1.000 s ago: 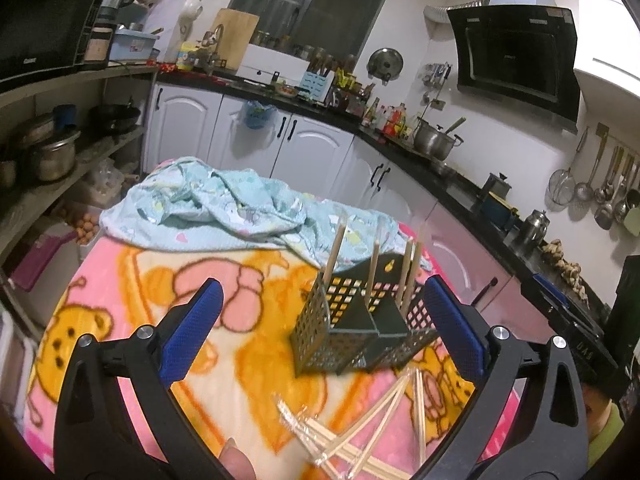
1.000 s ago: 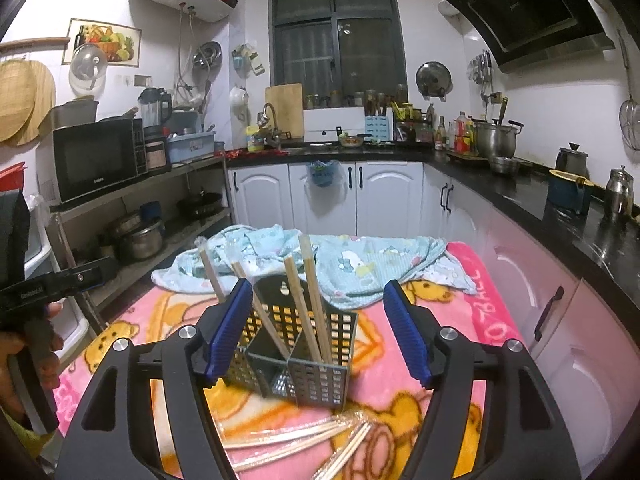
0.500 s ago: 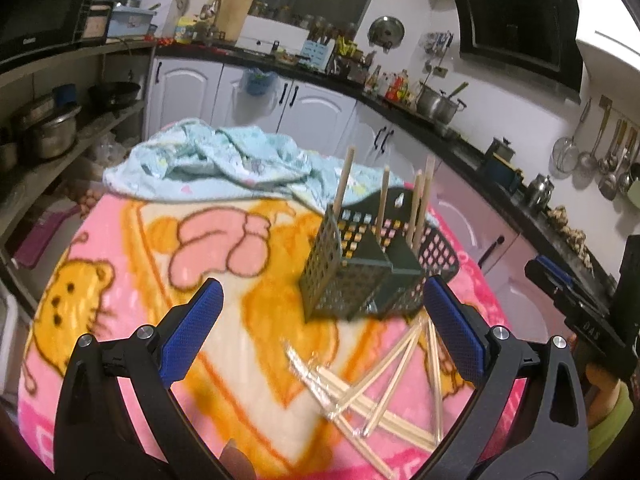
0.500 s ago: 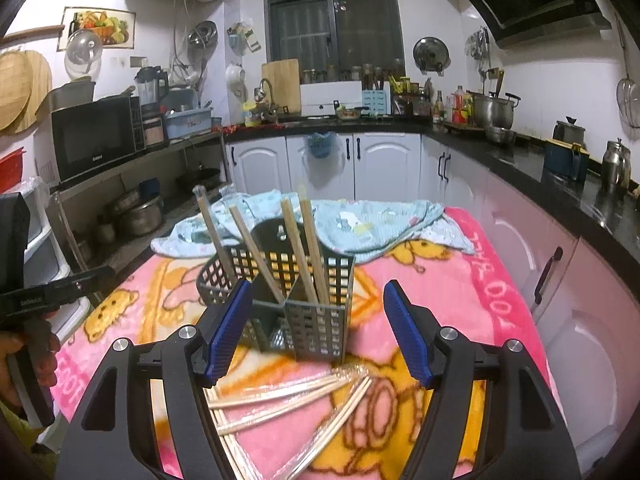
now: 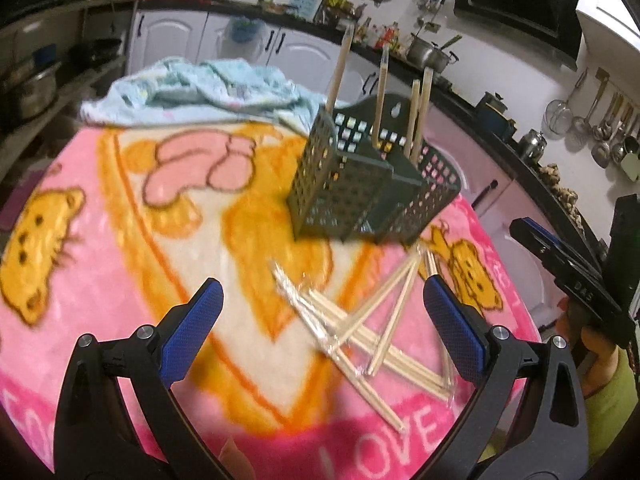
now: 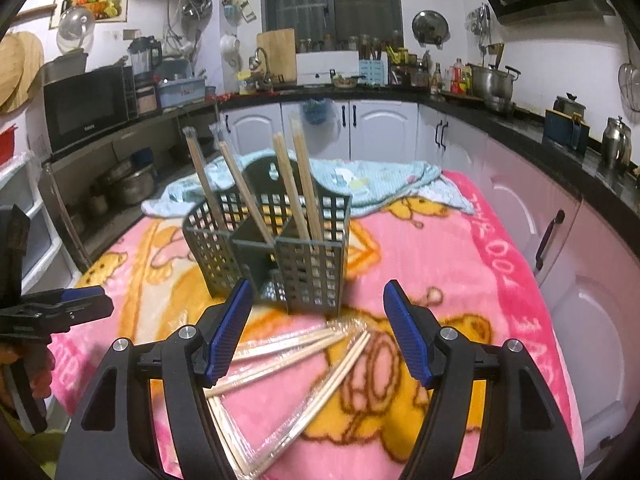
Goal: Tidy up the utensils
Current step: 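Move the right gripper down toward the wrapped chopsticks on the blanket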
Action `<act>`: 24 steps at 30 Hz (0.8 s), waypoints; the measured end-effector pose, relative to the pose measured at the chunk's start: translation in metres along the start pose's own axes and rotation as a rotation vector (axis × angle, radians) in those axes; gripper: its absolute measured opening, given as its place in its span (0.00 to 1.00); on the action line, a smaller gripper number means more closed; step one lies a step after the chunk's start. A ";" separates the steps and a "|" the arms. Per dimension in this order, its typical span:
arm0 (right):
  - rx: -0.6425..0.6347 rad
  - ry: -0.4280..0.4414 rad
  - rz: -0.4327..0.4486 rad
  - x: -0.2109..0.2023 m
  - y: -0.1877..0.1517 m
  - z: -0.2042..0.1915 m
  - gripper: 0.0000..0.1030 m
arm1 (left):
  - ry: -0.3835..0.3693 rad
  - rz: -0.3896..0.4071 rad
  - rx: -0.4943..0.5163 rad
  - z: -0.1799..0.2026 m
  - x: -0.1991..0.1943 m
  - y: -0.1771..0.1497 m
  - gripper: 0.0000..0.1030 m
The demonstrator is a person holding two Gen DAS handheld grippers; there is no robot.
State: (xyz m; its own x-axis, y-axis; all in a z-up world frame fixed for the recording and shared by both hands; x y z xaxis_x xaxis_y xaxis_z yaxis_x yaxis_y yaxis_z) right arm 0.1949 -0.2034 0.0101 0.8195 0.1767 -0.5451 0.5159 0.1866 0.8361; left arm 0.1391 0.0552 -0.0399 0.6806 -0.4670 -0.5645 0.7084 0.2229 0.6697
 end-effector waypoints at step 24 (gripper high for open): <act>0.025 -0.040 -0.238 0.071 -0.049 0.022 0.60 | -0.180 -0.180 -0.170 -0.017 0.050 -0.052 0.54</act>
State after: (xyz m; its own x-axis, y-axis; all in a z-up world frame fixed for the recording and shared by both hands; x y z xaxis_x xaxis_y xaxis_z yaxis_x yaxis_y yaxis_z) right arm 0.2333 -0.2214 -0.0680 0.6832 0.0924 -0.7244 0.7010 0.1948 0.6860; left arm 0.1394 0.0351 -0.1113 0.5079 -0.6527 -0.5621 0.8461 0.2554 0.4679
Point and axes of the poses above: each gripper's, at about its wrist camera, not at the fingertips, and x roughly the way its jaws point, z to its right, y to its top, the point moved 3 cm from there along x, roughly the way its jaws point, and after that the axes turned 10 degrees about -y, right-handed, at the moved point
